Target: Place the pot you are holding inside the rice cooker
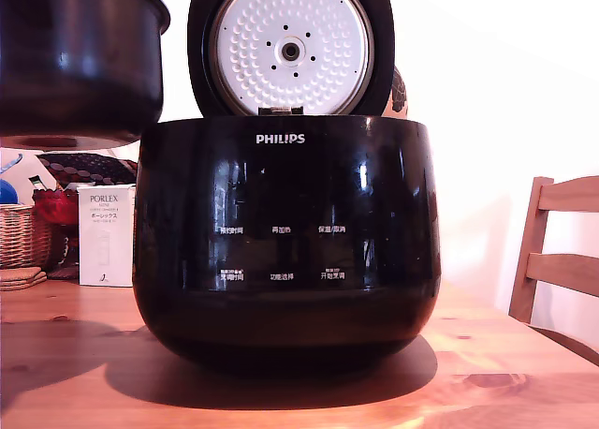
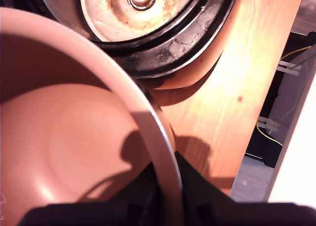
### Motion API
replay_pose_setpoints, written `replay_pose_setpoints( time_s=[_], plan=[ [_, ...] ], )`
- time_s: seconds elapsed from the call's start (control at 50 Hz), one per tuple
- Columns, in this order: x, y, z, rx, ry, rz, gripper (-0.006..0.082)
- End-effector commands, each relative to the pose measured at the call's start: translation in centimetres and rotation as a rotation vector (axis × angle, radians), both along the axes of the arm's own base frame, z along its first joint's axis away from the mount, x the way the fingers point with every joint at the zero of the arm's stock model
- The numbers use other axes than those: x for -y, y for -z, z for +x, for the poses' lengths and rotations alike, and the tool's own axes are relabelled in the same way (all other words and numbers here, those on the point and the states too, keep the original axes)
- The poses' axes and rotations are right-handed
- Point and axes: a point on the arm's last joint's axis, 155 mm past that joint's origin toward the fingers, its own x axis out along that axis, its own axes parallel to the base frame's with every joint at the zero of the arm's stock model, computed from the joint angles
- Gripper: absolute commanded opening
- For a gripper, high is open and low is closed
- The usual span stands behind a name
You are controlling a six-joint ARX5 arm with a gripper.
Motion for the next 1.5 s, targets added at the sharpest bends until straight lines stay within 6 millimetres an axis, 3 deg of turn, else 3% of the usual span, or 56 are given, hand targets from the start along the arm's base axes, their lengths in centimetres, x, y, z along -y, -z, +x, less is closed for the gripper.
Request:
replay_pose_setpoints(
  time_s=[0.0, 0.64, 0.86, 1.08, 1.48],
  plan=[
    [0.0, -1.6, 0.8, 0.070, -0.004, -0.016, -0.0024],
    [0.0, -1.7, 0.8, 0.075, -0.001, -0.014, -0.0024],
    [0.5, -3.4, 1.4, 0.121, 0.001, -0.049, -0.0024],
    [3.1, -5.8, 1.2, 0.164, 0.064, -0.159, -0.0024],
    [7.9, -7.7, 0.1, 0.197, 0.203, -0.306, -0.0024]
  ],
)
